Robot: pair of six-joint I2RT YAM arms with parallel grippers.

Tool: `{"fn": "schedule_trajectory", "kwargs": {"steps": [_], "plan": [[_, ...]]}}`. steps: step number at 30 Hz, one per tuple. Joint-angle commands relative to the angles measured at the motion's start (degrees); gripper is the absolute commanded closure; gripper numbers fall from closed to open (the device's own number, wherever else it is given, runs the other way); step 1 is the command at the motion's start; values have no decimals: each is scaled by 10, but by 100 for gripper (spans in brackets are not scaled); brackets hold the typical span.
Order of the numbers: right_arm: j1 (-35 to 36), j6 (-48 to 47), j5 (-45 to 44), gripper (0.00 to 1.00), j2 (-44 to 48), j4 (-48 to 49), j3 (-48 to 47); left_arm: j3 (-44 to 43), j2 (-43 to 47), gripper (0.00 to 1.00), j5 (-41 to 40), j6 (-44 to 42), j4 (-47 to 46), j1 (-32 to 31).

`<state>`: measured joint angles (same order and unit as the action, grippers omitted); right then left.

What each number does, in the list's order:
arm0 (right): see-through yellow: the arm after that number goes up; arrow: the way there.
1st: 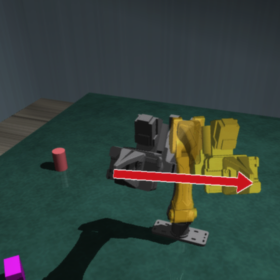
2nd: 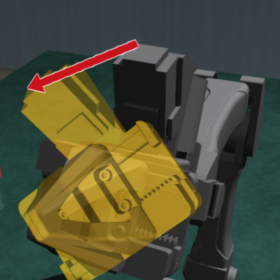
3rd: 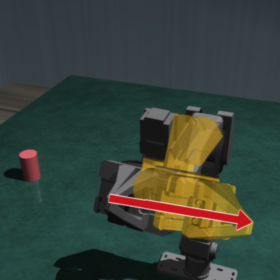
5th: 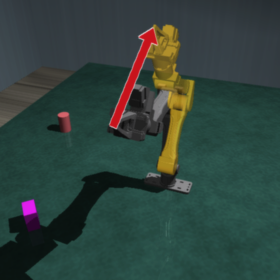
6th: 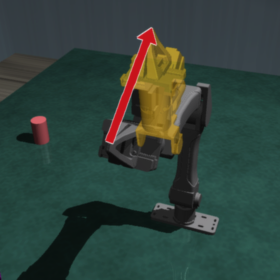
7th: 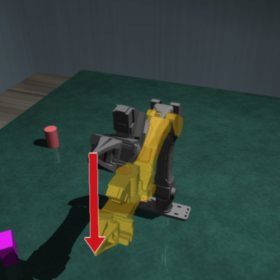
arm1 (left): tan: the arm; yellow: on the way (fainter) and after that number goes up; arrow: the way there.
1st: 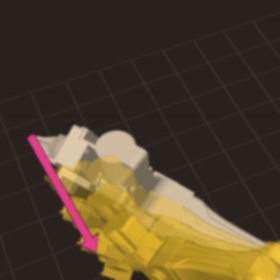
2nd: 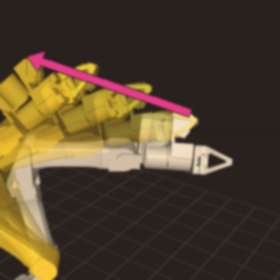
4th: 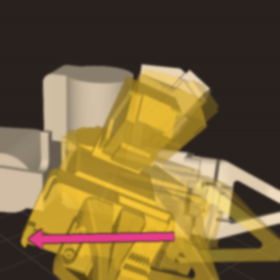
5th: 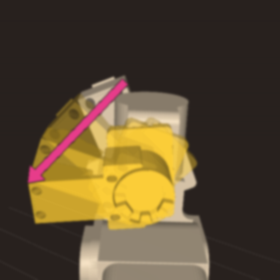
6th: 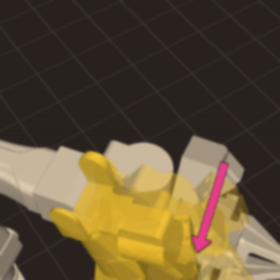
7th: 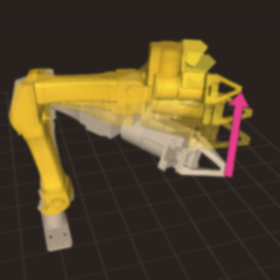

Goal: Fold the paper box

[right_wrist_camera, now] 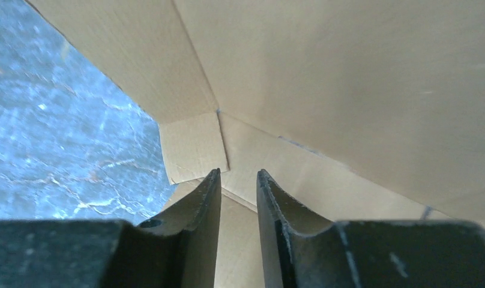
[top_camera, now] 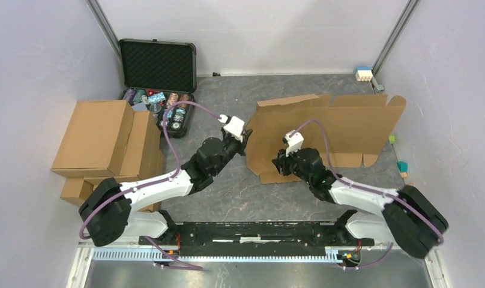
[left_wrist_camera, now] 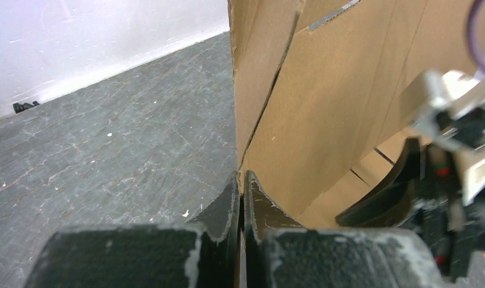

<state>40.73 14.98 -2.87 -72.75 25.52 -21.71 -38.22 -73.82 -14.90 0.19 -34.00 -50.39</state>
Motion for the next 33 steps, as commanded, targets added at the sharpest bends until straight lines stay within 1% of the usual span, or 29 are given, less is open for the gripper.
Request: {"fn": "schedule_trajectory", "kwargs": {"steps": [1, 4, 8, 9, 11, 15, 18, 21, 23, 24, 26, 28, 30, 32, 33], "plan": [[0, -11, -48, 63, 104, -37, 21, 34, 40, 98, -23, -43, -43, -1], [0, 9, -89, 58, 160, -101, 41, 40, 63, 98, -13, -40, -38, -2], [-14, 45, -155, 58, 201, -189, 54, 48, 75, 98, -11, -40, -38, -4], [-23, 55, -170, 58, 211, -212, 56, 49, 75, 98, -11, -41, -38, -4], [-52, 65, -172, 56, 235, -239, 62, 49, 76, 98, -11, -43, -38, -4], [-131, 62, -127, 45, 291, -271, 71, 50, 79, 98, -19, -45, -37, -4], [-166, 56, -111, 39, 311, -291, 63, 48, 80, 98, -30, -49, -29, -4], [-202, 59, -86, 35, 301, -307, 48, 47, 79, 98, -60, -44, -23, -4], [-240, 69, -42, 32, 287, -302, 46, 46, 81, 98, -81, -39, -16, -4], [-261, 74, -4, 31, 279, -294, 47, 47, 82, 98, -90, -38, -15, -4], [-305, 92, 51, 26, 263, -289, 43, 53, 84, 98, -96, -37, -20, -4], [-345, 93, 65, 24, 254, -299, 32, 55, 83, 98, -99, -37, -23, -4], [-382, 89, 74, 17, 268, -301, 31, 55, 77, 98, -110, -37, -22, -3], [-426, 83, 91, 4, 286, -301, 29, 54, 72, 98, -129, -38, -20, -3], [-447, 78, 91, 2, 288, -309, 24, 55, 71, 98, -138, -37, -19, -3]]}}
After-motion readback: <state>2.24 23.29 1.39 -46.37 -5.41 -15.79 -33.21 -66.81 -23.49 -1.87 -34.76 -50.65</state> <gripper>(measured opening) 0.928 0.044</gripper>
